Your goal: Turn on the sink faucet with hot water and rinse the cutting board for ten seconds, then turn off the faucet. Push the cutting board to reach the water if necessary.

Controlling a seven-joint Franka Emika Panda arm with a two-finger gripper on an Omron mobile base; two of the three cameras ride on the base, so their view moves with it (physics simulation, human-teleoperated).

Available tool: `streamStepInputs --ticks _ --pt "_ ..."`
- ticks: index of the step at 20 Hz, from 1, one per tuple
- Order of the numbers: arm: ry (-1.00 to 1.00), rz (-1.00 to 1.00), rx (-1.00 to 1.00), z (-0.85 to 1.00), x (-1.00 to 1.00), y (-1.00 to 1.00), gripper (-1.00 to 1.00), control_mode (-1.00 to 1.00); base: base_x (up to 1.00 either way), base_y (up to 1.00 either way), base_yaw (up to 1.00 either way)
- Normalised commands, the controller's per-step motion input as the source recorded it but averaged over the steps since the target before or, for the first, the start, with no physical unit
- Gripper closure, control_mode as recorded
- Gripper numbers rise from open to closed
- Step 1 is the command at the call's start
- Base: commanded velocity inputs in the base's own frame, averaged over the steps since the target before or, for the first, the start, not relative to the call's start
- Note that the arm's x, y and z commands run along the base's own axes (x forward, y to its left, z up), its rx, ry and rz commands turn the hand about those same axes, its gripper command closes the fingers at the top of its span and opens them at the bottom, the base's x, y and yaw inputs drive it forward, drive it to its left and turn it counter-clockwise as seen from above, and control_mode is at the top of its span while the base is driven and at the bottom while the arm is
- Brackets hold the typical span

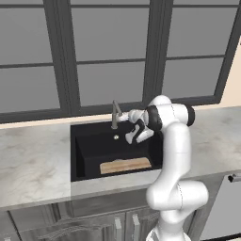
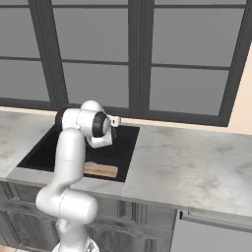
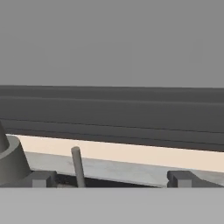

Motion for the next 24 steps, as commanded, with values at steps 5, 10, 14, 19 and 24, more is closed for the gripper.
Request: streamStepInputs --ticks 5,10,14,19,24 --pt "0.00 0.00 0.00 0.00 0.13 0.00 -1.00 -1.00 0.00 0.00 0.00" --pt "0.00 0.00 0.00 0.00 0.17 0.00 -1.00 -1.00 0.00 0.00 0.00" --pt "0.00 0.00 0.00 0.00 0.15 0.00 -1.00 -1.00 0.00 0.00 0.00" --pt "0.00 0.00 0.00 0.00 0.10 0.00 -1.00 -1.00 0.00 0.00 0.00" --pt "0.00 0.00 0.00 0.00 0.04 0.00 -1.00 -1.00 0.00 0.00 0.00"
